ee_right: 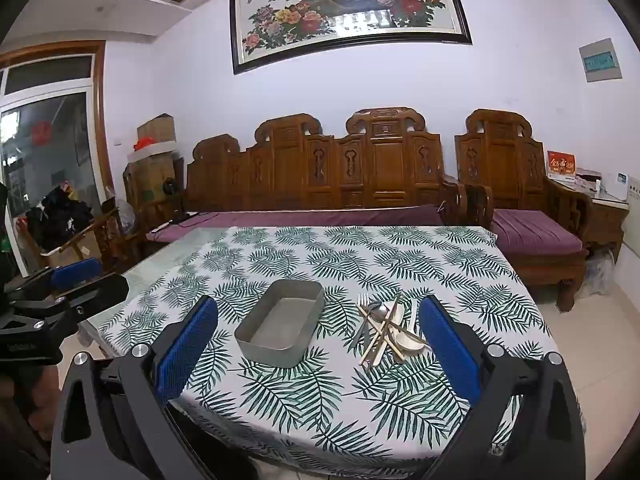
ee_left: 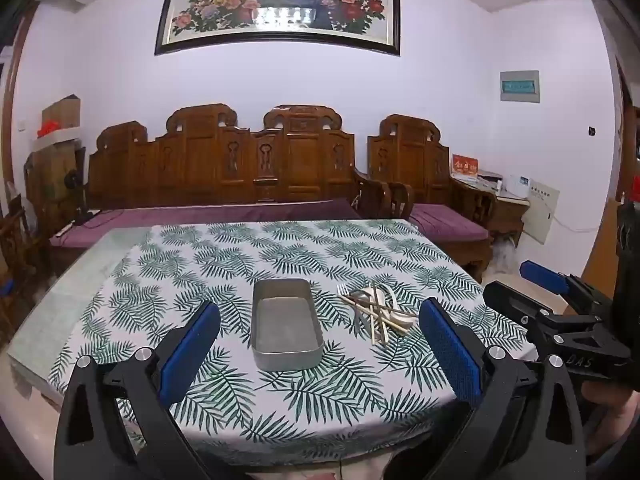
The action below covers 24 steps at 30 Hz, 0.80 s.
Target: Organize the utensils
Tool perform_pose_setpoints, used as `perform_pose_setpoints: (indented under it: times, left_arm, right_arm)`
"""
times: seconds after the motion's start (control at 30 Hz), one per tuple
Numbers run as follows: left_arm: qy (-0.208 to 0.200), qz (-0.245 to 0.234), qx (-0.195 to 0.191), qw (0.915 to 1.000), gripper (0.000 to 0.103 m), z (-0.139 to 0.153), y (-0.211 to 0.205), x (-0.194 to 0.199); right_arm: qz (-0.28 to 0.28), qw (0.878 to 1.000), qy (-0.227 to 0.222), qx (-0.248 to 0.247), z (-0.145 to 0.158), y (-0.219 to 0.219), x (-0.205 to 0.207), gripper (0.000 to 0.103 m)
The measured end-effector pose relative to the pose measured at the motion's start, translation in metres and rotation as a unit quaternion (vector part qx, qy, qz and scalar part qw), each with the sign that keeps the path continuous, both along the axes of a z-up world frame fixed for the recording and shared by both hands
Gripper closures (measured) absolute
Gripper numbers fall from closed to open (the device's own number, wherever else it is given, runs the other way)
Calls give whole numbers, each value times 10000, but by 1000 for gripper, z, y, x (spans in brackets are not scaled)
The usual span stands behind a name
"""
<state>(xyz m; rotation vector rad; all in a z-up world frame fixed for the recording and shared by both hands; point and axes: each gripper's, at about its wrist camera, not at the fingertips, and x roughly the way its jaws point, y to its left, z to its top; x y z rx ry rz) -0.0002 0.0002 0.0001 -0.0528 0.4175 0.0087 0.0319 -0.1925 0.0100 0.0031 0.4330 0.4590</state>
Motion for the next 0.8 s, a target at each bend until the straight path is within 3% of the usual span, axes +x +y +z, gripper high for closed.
perform_pose_setpoints:
  times: [0.8]
  left_arm:
    - [-4,-20,16,10000,7,-1,-5,-2]
  right_arm:
    - [1,10000,-23,56,-1,-2,0,3]
